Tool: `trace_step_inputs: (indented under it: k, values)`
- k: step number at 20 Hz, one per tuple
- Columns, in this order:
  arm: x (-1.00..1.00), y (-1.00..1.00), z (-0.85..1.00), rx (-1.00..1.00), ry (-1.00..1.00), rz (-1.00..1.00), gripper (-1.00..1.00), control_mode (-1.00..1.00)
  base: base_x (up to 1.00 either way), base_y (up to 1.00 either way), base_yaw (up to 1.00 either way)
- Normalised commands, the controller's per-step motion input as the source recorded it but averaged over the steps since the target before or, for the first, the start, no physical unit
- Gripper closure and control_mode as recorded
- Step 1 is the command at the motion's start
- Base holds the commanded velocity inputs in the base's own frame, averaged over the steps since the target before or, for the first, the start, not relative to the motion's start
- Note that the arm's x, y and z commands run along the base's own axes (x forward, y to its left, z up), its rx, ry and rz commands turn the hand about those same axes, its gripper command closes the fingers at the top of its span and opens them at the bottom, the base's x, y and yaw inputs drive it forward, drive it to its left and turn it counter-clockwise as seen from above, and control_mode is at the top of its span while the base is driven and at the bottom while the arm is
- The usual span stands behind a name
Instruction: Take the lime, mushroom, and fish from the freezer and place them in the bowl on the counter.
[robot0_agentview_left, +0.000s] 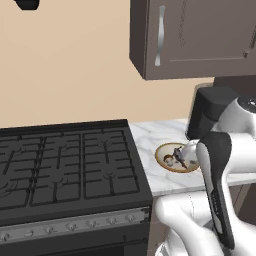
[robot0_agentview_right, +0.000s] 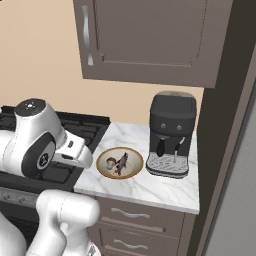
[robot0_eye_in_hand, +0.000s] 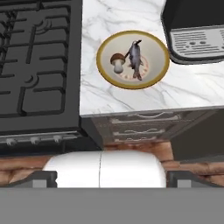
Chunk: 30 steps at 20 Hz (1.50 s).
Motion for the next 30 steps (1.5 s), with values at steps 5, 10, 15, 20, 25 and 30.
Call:
trace_step_inputs:
  k: [5,10,15,20,25,30]
  values:
    - [-0.31,0.02,0.33,0.00,-0.18,0.00,-1.00,-1.00,0.00,0.00,0.00]
    - [-0.46,0.01,0.42,0.00,-0.20,0.00,-1.00,-1.00,0.00,0.00,0.00]
    - [-0.21,0.08,0.60,-0.03,-0.01,-0.03,-1.00,-1.00,0.00,0.00,0.00]
    - [-0.15,0.00,0.58,-0.01,0.05,-0.03,-1.00,-1.00,0.00,0.00,0.00]
    - [0.00,-0.04,0.28,0.00,0.06,0.00,-1.00,-1.00,0.00,0.00,0.00]
    - [0.00,0.00,0.04,0.00,0.04,0.00,-1.00,-1.00,0.00,0.00,0.00]
